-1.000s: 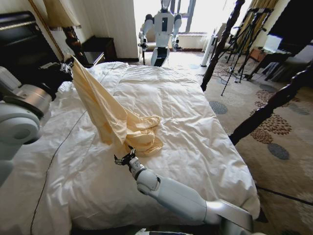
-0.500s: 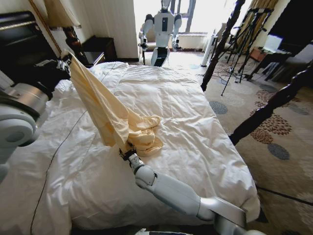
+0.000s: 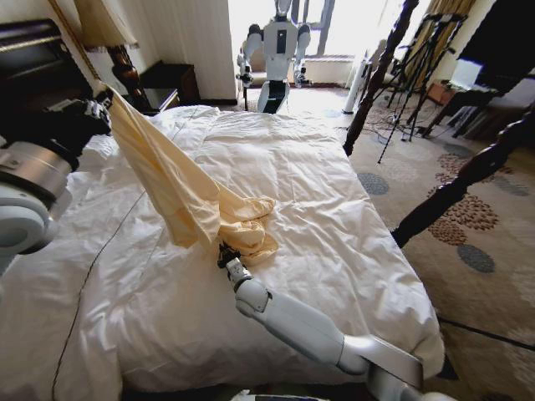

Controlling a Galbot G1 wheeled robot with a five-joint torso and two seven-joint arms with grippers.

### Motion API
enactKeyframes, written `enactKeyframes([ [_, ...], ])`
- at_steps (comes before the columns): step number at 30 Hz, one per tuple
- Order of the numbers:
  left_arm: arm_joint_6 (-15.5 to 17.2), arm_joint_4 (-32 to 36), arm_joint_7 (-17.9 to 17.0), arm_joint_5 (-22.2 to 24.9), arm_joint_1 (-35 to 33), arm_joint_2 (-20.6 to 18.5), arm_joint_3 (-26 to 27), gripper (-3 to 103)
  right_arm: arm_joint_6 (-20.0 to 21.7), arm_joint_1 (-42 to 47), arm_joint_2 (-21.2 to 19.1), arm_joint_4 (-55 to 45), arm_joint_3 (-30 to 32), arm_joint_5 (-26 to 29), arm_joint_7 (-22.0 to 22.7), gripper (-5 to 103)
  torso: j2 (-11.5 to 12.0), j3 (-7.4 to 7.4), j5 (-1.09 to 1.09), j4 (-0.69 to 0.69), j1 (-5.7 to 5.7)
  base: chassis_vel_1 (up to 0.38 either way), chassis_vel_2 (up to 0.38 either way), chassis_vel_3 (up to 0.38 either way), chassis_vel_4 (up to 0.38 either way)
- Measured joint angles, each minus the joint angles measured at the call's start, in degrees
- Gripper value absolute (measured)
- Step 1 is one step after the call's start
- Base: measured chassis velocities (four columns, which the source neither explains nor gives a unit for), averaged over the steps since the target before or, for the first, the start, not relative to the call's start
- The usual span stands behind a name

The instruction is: Pick up the clothes from the bed and hang them on the clothes hanger.

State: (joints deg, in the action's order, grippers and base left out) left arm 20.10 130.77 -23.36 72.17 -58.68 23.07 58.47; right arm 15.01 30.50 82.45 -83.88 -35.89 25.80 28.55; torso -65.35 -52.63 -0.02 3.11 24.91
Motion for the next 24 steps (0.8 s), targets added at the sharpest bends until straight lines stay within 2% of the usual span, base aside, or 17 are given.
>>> enactKeyframes([
  [5, 0.0, 0.6, 0.0, 0.1, -1.3, 0.1, 1.3, 1, -0.2, -0.3, -0.4, -0.1, 0.3, -0.1, 0.0, -2, 0.0, 0.0, 0.0, 0.0, 0.0, 0.0, 0.0, 0.0, 0.0],
  [10, 0.0, 0.8, 0.1, 0.1, -3.2, 0.4, 2.8, 1, -0.2, -0.4, -2.4, -3.5, -0.3, -0.2, 0.7, -2, 0.0, 0.0, 0.01, 0.0, 0.0, 0.0, 0.0, 0.0, 0.0],
  [15, -0.1, 1.0, 0.1, -0.8, -4.9, 1.4, 3.1, 1, 0.4, -1.3, -6.6, -11.3, -2.9, 0.8, 2.4, -1, 0.0, 0.0, 0.01, 0.0, 0.0, 0.0, 0.0, 0.0, 0.0],
  [19, -0.2, 1.4, 0.4, -2.6, -7.2, 2.6, 4.3, 1, 0.5, -3.4, -9.5, -16.0, -2.6, 0.8, 2.7, 0, 0.0, 0.0, 0.04, 0.0, 0.0, 0.0, 0.0, 0.0, 0.0],
  [21, -0.5, 1.7, 1.0, -4.8, -11.4, 4.1, 7.1, 1, 0.6, -6.2, -13.3, -21.5, -1.2, 1.2, 2.5, 0, 0.0, 0.0, -0.01, 0.0, 0.01, 0.0, 0.0, 0.0, 0.0],
  [22, -0.5, 1.7, 1.0, -4.8, -11.4, 4.1, 7.1, 1, 0.6, -6.2, -13.3, -21.5, -1.2, 1.2, 2.5, 0, 0.0, 0.0, -0.01, 0.0, 0.01, 0.0, 0.0, 0.0, 0.0],
  [24, -0.7, 2.3, 1.2, -5.6, -14.0, 5.2, 9.5, 1, 0.8, -8.0, -16.7, -25.9, -0.4, 2.1, 1.8, 0, 0.0, 0.0, 0.0, -0.01, 0.0, 0.0, 0.0, 0.0, 0.0],
])
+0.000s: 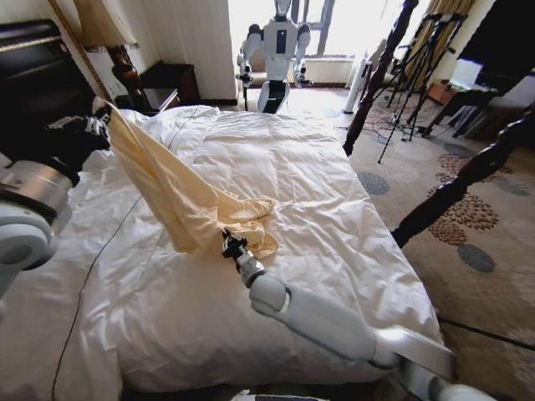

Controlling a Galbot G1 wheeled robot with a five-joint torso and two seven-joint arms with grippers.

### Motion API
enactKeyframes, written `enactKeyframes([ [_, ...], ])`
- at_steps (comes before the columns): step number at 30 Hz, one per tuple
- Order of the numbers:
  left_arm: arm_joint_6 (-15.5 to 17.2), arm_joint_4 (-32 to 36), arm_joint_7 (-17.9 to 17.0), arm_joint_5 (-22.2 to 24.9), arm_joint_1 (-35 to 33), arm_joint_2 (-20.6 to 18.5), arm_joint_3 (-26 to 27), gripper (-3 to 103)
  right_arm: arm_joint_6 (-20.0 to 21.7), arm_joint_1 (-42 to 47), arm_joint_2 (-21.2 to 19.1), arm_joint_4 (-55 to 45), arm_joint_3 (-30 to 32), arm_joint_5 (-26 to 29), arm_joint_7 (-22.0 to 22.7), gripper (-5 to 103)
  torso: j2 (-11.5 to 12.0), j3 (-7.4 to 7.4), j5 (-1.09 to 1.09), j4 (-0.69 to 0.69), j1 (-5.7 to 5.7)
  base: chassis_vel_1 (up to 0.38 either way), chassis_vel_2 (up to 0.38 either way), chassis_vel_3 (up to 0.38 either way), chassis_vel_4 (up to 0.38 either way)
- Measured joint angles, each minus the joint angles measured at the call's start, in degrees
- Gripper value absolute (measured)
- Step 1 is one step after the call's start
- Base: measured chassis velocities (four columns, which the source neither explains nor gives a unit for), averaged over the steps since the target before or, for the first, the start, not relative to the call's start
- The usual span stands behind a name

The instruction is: Pick up the clothes from the bed and hang them on the clothes hanger.

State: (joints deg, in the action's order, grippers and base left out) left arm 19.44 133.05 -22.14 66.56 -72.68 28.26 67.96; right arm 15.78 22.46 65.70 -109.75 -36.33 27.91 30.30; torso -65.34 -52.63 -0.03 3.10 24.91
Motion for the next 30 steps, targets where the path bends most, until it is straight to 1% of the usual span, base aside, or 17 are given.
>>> enactKeyframes([
  [3, 0.0, 1.9, 0.1, -0.4, -3.6, 2.4, 4.3, 1, 0.7, -3.2, -6.1, -6.7, 3.3, 2.3, -1.8, 0, 0.0, 0.0, 0.01, 0.02, -0.01, 0.0, 0.0, 0.0, 0.0],
  [5, 0.0, 2.3, 0.1, -0.4, -4.3, 2.8, 5.2, 1, 0.8, -4.0, -7.0, -7.4, 4.1, 2.9, -2.0, 0, 0.0, 0.0, 0.02, 0.02, -0.01, 0.0, 0.0, 0.0, 0.0],
  [8, 0.0, 4.3, 0.1, -0.2, -7.0, 4.3, 9.7, 1, 1.3, -8.8, -11.2, -11.0, 8.3, 7.2, -2.4, 0, 0.0, 0.0, 0.0, 0.02, 0.0, 0.0, 0.0, 0.0, 0.0],
  [9, 0.0, 4.3, 0.1, -0.2, -7.0, 4.3, 9.7, 1, 1.3, -8.8, -11.2, -11.0, 8.3, 7.2, -2.4, 0, 0.0, 0.0, 0.0, 0.02, 0.0, 0.0, 0.0, 0.0, 0.0],
  [11, 0.0, 5.2, 0.1, 0.3, -8.5, 4.5, 13.0, 1, 1.9, -11.5, -13.1, -12.9, 10.9, 10.0, -2.4, 0, 0.0, 0.0, 0.01, 0.0, 0.0, 0.0, 0.0, 0.0, 0.0],
  [13, 0.1, 5.9, -0.1, 1.8, -9.9, 4.1, 18.0, 1, 3.0, -15.8, -16.0, -15.6, 14.8, 15.1, -2.3, 0, 0.0, 0.0, 0.01, 0.0, -0.01, 0.0, 0.0, 0.0, 0.0],
  [14, 0.1, 5.9, -0.1, 1.8, -9.9, 4.1, 18.0, 1, 3.0, -15.8, -16.0, -15.6, 14.8, 15.1, -2.3, 0, 0.0, 0.0, 0.01, 0.0, -0.01, 0.0, 0.0, 0.0, 0.0],
  [16, 0.2, 5.9, -0.4, 3.6, -10.5, 3.2, 22.5, 1, 3.3, -20.2, -18.8, -17.5, 17.3, 19.7, -2.4, 0, 0.0, 0.0, 0.02, 0.0, -0.01, 0.0, 0.0, 0.0, 0.0],
  [17, 0.2, 5.9, -0.4, 3.6, -10.5, 3.2, 22.5, 1, 3.3, -20.2, -18.8, -17.5, 17.3, 19.7, -2.4, 0, 0.0, 0.0, 0.02, 0.0, -0.01, 0.0, 0.0, 0.0, 0.0],
  [19, 0.8, 5.4, -0.6, 6.5, -11.0, 2.1, 27.5, 1, 3.7, -25.8, -22.2, -19.1, 19.5, 25.2, -2.5, 0, 0.0, 0.0, 0.01, 0.01, 0.0, 0.0, 0.0, 0.0, 0.0],
  [20, 0.8, 5.4, -0.6, 6.5, -11.0, 2.1, 27.5, 1, 3.7, -25.8, -22.2, -19.1, 19.5, 25.2, -2.5, 0, 0.0, 0.0, 0.01, 0.01, 0.0, 0.0, 0.0, 0.0, 0.0],
  [21, 1.2, 4.6, -0.6, 8.8, -11.1, 0.9, 31.1, 1, 4.2, -30.2, -24.2, -19.5, 20.9, 28.7, -2.8, 0, 0.0, 0.0, 0.01, 0.02, 0.0, 0.0, 0.0, 0.0, 0.0],
  [23, 2.2, 3.5, -0.9, 12.4, -11.1, -0.9, 35.7, 1, 5.1, -36.4, -26.0, -19.6, 21.8, 33.3, -3.0, 0, 0.0, 0.0, 0.01, 0.02, -0.01, 0.0, 0.0, 0.0, 0.0],
  [24, 2.8, 3.1, -1.1, 14.3, -11.2, -1.9, 38.0, 1, 5.6, -39.6, -26.6, -19.6, 21.9, 35.7, -2.8, 0, 0.0, 0.0, 0.01, 0.02, -0.01, 0.0, 0.0, 0.0, 0.0],
  [25, 2.8, 3.1, -1.1, 14.3, -11.2, -1.9, 38.0, 1, 5.6, -39.6, -26.6, -19.6, 21.9, 35.7, -2.8, 0, 0.0, 0.0, 0.01, 0.02, -0.01, 0.0, 0.0, 0.0, 0.0],
  [28, 4.4, 2.9, -1.3, 18.8, -12.1, -3.2, 43.4, 1, 7.6, -47.4, -27.8, -19.6, 22.2, 41.8, -1.8, 0, 0.0, 0.0, 0.0, 0.01, 0.0, 0.0, 0.0, 0.0, 0.0],
  [30, 4.8, 3.1, -1.3, 19.8, -12.4, -3.3, 44.5, 1, 8.1, -49.2, -28.2, -19.7, 22.4, 43.3, -1.6, 0, 0.0, 0.0, 0.01, 0.01, 0.0, 0.0, 0.0, 0.0, 0.0],
])
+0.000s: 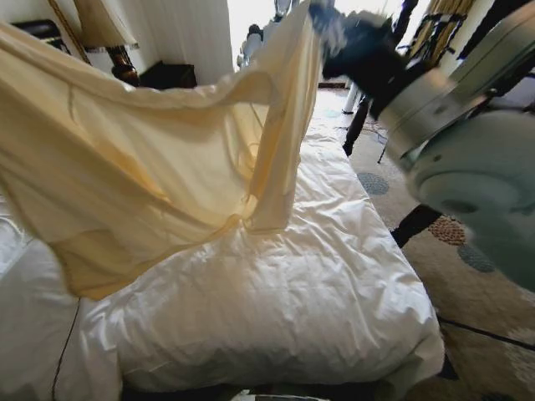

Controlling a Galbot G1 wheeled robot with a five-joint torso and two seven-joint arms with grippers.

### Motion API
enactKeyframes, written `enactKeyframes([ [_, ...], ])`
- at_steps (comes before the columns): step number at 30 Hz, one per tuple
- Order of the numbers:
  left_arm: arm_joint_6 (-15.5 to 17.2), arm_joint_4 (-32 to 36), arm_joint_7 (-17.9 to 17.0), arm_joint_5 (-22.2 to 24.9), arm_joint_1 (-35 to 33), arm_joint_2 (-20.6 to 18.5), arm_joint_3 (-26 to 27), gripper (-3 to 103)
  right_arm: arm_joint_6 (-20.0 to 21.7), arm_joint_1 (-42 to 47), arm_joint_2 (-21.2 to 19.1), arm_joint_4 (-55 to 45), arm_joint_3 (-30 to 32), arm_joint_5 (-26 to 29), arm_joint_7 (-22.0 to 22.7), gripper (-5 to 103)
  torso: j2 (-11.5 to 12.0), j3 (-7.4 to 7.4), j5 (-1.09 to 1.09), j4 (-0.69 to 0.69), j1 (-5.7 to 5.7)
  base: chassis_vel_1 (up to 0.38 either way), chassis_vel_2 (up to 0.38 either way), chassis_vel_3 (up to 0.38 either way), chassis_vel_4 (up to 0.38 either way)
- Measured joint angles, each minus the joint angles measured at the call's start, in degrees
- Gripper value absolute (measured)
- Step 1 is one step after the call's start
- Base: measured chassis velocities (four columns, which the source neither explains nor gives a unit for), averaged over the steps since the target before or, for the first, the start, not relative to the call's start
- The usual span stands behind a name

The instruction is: Pick up the clothes from the bed and hang them on the clothes hanger.

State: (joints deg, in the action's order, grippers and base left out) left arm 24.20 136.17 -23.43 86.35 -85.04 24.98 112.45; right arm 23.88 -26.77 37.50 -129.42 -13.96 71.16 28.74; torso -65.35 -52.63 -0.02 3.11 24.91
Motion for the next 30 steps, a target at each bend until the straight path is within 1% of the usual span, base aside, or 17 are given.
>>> enactKeyframes([
  [2, 0.9, 0.9, -0.1, 4.1, -0.7, 0.0, 2.9, 1, 1.2, -3.3, -1.1, -0.8, 0.9, 4.0, 0.7, 0, 0.0, 0.0, -0.02, 0.01, 0.0, 0.0, 0.0, 0.0, 0.0],
  [3, 0.9, 0.9, -0.1, 4.1, -0.7, 0.0, 2.9, 1, 1.2, -3.3, -1.1, -0.8, 0.9, 4.0, 0.7, 0, 0.0, 0.0, -0.02, 0.01, 0.0, 0.0, 0.0, 0.0, 0.0],
  [4, 2.7, 2.0, -1.6, 11.1, -1.3, -0.3, 6.9, 1, 2.3, -5.1, -1.8, -2.1, 2.0, 7.8, 1.7, 0, 0.0, 0.0, -0.02, 0.01, 0.0, 0.0, 0.0, 0.0, 0.0],
  [5, 4.1, 2.6, -2.5, 15.2, -1.6, -0.8, 9.7, 1, 2.9, -6.4, -2.4, -3.2, 3.1, 11.1, 3.1, 0, 0.0, 0.01, 0.02, 0.0, -0.01, 0.0, 0.0, 0.0, 0.0],
  [6, 4.1, 2.6, -2.5, 15.2, -1.6, -0.8, 9.7, 1, 2.9, -6.4, -2.4, -3.2, 3.1, 11.1, 3.1, 0, 0.0, 0.01, 0.02, 0.0, -0.01, 0.0, 0.0, 0.0, 0.0],
  [8, 5.0, 2.9, -2.7, 17.3, -3.3, -1.0, 13.8, 1, 3.6, -7.4, -3.8, -4.9, 5.1, 14.8, 4.5, 0, 0.0, 0.01, 0.01, 0.0, -0.01, 0.0, 0.0, 0.0, 0.0],
  [10, 5.2, 2.9, -2.0, 17.6, -5.3, -0.6, 16.7, 1, 3.9, -7.3, -5.9, -6.3, 7.3, 17.0, 4.5, 0, 0.0, 0.0, 0.0, 0.0, 0.0, 0.0, 0.0, 0.0, 0.0],
  [11, 5.2, 2.9, -2.0, 17.6, -5.3, -0.6, 16.7, 1, 3.9, -7.3, -5.9, -6.3, 7.3, 17.0, 4.5, 0, 0.0, 0.0, 0.0, 0.0, 0.0, 0.0, 0.0, 0.0, 0.0],
  [13, 5.2, 3.0, -0.5, 17.6, -8.7, 0.9, 20.7, 1, 4.1, -5.1, -10.0, -8.2, 11.5, 19.6, 3.3, 0, 0.0, 0.01, 0.0, 0.01, 0.0, 0.0, 0.0, 0.0, 0.0],
  [14, 5.2, 3.3, 0.0, 17.7, -9.8, 1.6, 21.9, 1, 4.1, -3.8, -11.7, -8.8, 13.3, 20.0, 2.7, 0, 0.0, 0.01, 0.03, 0.0, -0.01, 0.0, 0.0, 0.0, 0.0],
  [15, 5.2, 3.3, 0.0, 17.7, -9.8, 1.6, 21.9, 1, 4.1, -3.8, -11.7, -8.8, 13.3, 20.0, 2.7, 0, 0.0, 0.01, 0.03, 0.0, -0.01, 0.0, 0.0, 0.0, 0.0],
  [17, 5.2, 4.6, 1.0, 18.0, -12.1, 3.9, 24.2, 1, 3.6, -0.2, -16.0, -10.6, 16.4, 21.2, 1.8, 0, 0.0, 0.02, 0.03, 0.02, -0.02, 0.0, 0.0, 0.0, 0.0],
  [19, 5.2, 4.7, 1.0, 18.1, -12.3, 4.1, 24.3, 1, 3.4, 0.3, -16.6, -10.9, 16.8, 21.4, 1.7, 0, 0.0, 0.01, 0.03, 0.02, -0.02, 0.0, 0.0, 0.0, 0.0],
  [21, 5.2, 5.4, 1.2, 18.3, -13.3, 5.4, 25.2, 1, 2.7, 2.8, -18.9, -12.3, 18.2, 21.8, 1.6, 0, 0.0, 0.01, 0.0, 0.01, -0.01, 0.0, 0.0, 0.0, 0.0],
  [24, 5.3, 5.4, 1.2, 18.3, -13.5, 5.5, 25.5, 1, 2.5, 3.4, -19.3, -12.6, 18.5, 21.8, 1.6, 0, 0.0, 0.01, 0.0, 0.0, -0.01, 0.0, 0.0, 0.0, 0.0],
  [27, 5.5, 4.9, 1.2, 18.3, -14.2, 4.9, 26.5, 1, 2.2, 3.1, -19.6, -12.4, 18.7, 21.7, 1.5, 0, 0.0, 0.0, 0.0, 0.0, -0.01, 0.0, 0.0, 0.0, 0.0],
  [30, 5.8, 3.7, 1.2, 19.0, -15.9, 3.6, 29.3, 1, 2.1, 0.1, -19.7, -11.6, 18.3, 23.2, 1.5, 0, 0.0, 0.0, 0.0, 0.0, 0.0, 0.0, 0.0, 0.0, 0.0],
])
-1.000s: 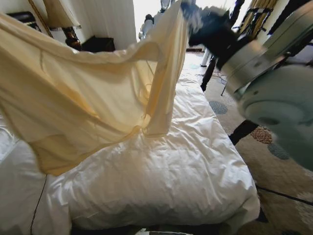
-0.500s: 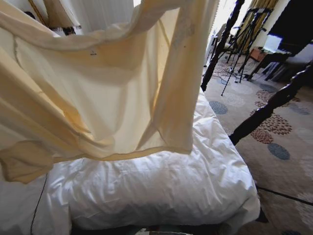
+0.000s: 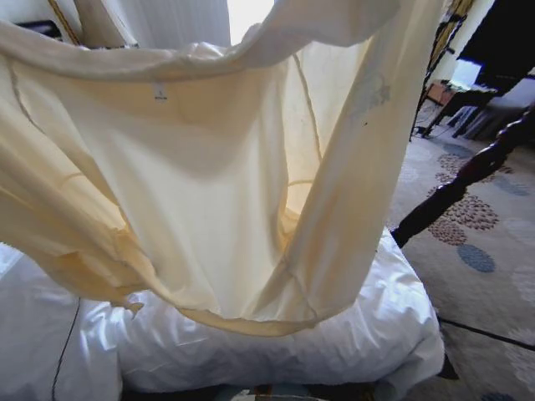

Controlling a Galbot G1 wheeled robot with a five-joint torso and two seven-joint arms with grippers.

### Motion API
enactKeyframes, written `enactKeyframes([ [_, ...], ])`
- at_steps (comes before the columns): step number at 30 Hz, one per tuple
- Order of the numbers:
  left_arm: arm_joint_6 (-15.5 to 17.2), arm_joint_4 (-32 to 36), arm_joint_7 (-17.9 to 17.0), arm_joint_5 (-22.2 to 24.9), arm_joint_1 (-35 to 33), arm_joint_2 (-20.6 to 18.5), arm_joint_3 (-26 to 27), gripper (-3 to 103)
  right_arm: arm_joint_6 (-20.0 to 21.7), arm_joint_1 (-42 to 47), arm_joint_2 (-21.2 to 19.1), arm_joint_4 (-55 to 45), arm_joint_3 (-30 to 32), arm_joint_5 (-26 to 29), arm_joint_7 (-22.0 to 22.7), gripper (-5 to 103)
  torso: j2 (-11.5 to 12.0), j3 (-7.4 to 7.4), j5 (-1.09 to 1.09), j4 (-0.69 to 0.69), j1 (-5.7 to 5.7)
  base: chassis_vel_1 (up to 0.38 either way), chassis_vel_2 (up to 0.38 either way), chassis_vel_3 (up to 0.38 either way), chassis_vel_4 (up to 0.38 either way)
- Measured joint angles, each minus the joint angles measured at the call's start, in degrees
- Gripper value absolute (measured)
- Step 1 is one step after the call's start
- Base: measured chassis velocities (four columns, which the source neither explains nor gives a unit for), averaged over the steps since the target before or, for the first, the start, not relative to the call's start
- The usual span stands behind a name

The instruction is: Pick up the clothes from the bed and hang them on the clothes hanger.

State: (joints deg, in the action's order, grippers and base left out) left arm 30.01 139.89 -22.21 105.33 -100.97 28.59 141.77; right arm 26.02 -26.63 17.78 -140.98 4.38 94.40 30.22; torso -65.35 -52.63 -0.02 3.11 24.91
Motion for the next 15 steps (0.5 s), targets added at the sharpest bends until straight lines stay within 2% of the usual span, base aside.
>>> enactKeyframes([
  [6, 0.1, -1.1, 0.5, 0.8, -3.3, -0.3, 3.8, 1, 0.0, -2.5, -0.6, 0.4, -0.3, 1.5, -0.2, 0, 0.0, 0.0, 0.0, 0.0, 0.0, 0.0, 0.0, 0.0, 0.0],
  [15, -1.1, -5.4, 2.5, -5.1, -5.3, 1.0, 2.9, 1, 0.4, 1.0, -4.9, 2.5, 1.1, -0.3, -1.7, 0, 0.0, 0.0, 0.01, 0.01, 0.0, 0.0, 0.0, 0.0, 0.0],
])
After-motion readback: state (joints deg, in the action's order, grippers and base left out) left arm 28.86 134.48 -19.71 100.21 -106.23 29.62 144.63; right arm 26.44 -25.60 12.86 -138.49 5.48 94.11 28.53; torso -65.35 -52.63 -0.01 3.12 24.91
